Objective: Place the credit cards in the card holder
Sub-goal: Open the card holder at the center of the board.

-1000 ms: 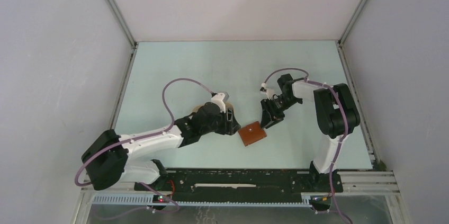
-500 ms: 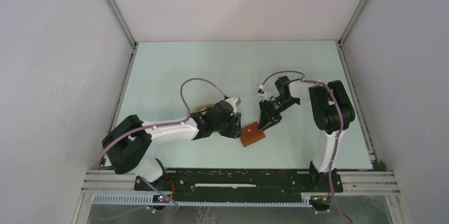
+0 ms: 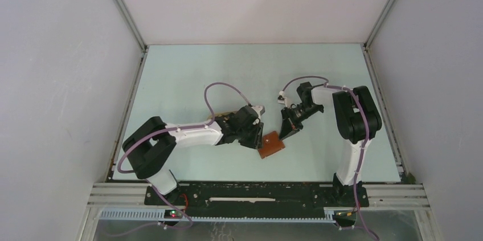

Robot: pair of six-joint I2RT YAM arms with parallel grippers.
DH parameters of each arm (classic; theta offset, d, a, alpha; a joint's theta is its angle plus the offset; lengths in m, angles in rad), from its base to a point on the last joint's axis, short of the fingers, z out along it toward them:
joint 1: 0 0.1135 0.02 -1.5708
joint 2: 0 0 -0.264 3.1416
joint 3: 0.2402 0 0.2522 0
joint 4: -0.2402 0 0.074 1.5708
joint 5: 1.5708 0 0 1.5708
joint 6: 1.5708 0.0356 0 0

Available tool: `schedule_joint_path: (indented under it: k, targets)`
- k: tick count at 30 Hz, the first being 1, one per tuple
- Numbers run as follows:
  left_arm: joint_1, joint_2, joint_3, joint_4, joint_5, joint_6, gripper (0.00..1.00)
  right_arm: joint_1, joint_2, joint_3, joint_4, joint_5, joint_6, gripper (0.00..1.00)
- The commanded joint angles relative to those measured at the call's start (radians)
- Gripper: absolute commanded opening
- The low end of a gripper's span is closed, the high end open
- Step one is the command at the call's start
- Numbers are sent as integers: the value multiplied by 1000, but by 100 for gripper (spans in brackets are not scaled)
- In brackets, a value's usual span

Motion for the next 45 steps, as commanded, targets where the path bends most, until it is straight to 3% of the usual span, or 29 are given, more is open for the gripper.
schedule_joint_path:
  k: [1, 7, 15, 19, 23, 28, 45]
  targets:
    - [-14, -91, 6, 15, -22, 34, 39, -21, -69, 24, -35, -62, -81, 0]
    - [-23, -271, -89, 129, -92, 92, 48, -59, -144, 25, -68, -95, -162, 0]
    - [-119, -337, -114, 262, -281, 371, 68, -61, -149, 25, -87, -124, -191, 0]
    - [-177, -237, -57, 225, -344, 428, 68, -63, -146, 25, -89, -124, -191, 0]
    - [-205, -101, 70, 80, -424, 408, 68, -63, -139, 26, -87, -124, -187, 0]
    - [-216, 13, 167, 4, -429, 413, 67, -63, -134, 30, -90, -125, -187, 0]
    - [-199, 70, 184, 39, -435, 429, 52, -55, -119, 34, -101, -123, -199, 0]
